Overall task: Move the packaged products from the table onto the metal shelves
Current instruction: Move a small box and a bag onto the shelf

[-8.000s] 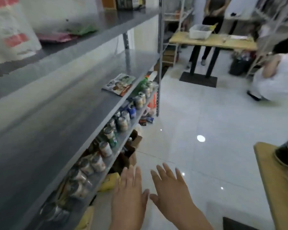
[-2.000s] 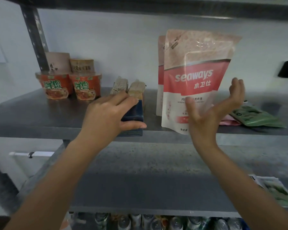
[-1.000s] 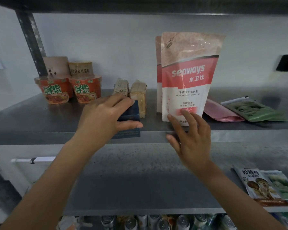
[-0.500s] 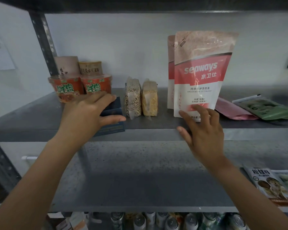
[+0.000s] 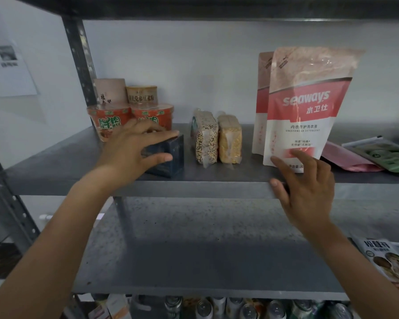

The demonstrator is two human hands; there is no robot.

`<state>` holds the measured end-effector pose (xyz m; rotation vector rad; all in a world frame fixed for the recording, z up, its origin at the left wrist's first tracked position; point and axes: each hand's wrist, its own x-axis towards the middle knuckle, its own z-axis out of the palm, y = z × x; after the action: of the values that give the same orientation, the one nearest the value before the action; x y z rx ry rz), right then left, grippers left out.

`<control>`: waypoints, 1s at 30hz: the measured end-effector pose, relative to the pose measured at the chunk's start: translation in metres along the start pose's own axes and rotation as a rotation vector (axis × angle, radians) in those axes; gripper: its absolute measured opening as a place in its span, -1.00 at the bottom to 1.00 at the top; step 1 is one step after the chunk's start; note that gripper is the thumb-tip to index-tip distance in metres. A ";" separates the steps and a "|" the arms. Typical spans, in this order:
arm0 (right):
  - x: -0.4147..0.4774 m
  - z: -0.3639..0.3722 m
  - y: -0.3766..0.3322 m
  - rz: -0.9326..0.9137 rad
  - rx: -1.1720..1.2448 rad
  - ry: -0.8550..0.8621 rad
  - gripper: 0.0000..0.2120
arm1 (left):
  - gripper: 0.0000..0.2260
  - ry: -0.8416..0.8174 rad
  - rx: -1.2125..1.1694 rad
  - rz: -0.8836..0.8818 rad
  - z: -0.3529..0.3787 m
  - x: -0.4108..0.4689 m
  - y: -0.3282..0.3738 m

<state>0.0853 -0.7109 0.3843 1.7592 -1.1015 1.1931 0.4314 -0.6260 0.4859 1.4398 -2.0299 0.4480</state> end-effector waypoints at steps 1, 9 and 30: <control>0.000 0.000 0.000 -0.001 -0.005 0.006 -0.51 | -0.54 -0.046 -0.129 0.005 -0.001 0.001 -0.004; 0.000 0.001 -0.001 0.006 -0.006 0.010 -0.51 | -0.57 -0.095 -0.633 -0.081 0.010 0.009 -0.009; 0.001 -0.004 -0.002 0.003 -0.039 -0.026 -0.53 | -0.58 0.003 -0.260 0.000 0.008 0.032 -0.006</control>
<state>0.0859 -0.7067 0.3861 1.7489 -1.1353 1.1460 0.4271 -0.6556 0.5004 1.2798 -2.0010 0.1767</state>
